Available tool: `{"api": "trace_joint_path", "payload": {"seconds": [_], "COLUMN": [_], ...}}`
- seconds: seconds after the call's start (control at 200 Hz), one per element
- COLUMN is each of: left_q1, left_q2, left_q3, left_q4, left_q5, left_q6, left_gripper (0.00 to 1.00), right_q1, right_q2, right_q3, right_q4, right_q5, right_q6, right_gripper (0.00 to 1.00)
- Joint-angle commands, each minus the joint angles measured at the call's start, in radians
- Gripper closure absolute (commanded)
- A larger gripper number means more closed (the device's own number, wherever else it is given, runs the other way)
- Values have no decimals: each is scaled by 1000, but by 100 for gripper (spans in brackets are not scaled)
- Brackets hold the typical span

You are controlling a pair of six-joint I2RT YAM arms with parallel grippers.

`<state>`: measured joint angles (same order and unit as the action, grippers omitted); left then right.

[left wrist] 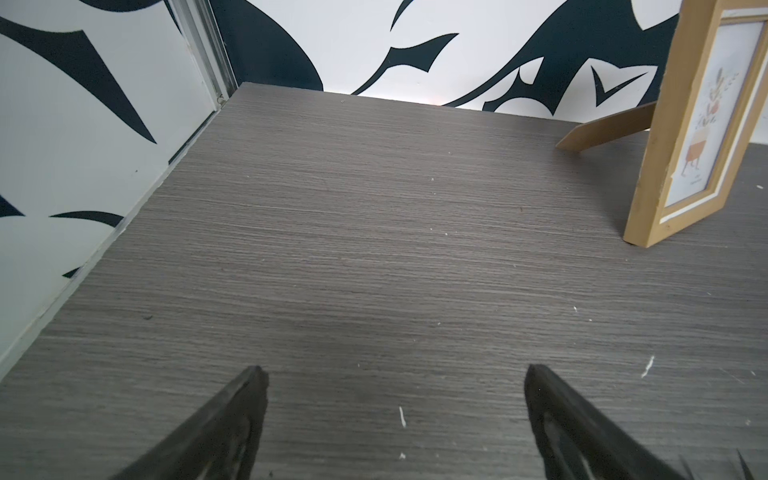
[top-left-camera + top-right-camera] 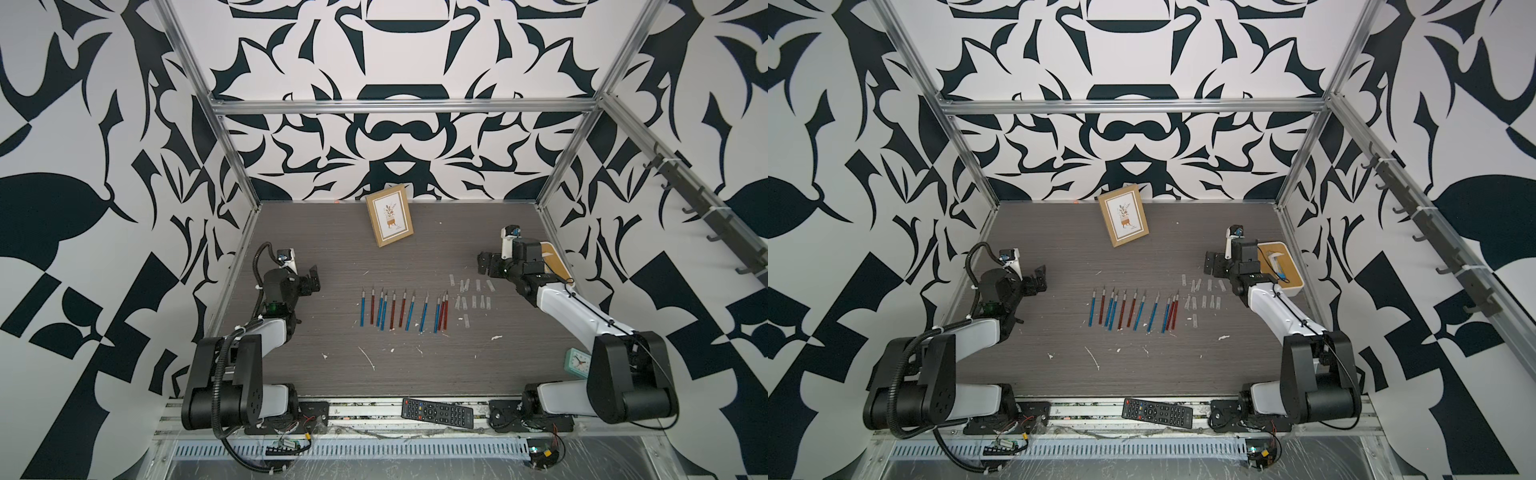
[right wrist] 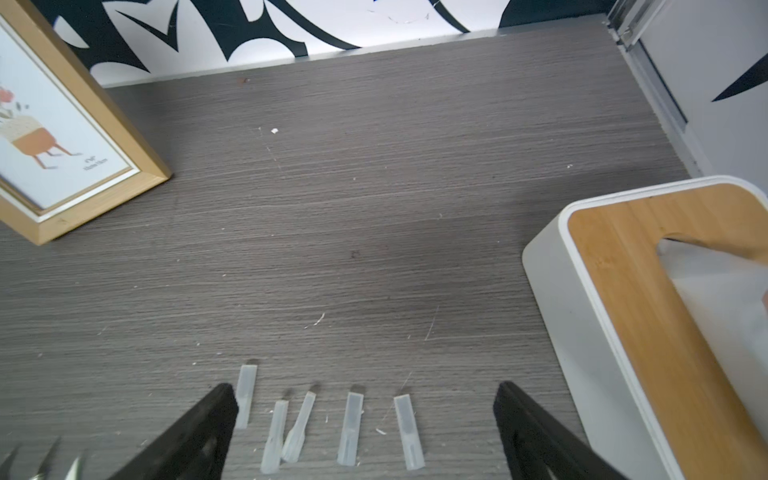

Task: Remove protective caps from carving knives
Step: Reset both arms

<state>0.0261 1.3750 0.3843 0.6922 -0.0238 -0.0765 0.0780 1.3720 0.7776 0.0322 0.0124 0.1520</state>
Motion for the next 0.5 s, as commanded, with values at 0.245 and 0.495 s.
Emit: {"api": "trace_joint_path", "payload": {"seconds": [0.245,0.495], "left_q1": [3,-7], "left_q2": [116,153], "left_q3": [2,45], "left_q4": [139,93], "left_q5": [42,77], "left_q6": [22,43], "left_gripper": [0,0], "right_q1": [-5,-5], "right_q2": [42,109], "right_q3": [-137,-101], "right_q4": [339,310], "right_q5": [144,77], "right_q6": [-152,-154], "right_gripper": [1,0]}}
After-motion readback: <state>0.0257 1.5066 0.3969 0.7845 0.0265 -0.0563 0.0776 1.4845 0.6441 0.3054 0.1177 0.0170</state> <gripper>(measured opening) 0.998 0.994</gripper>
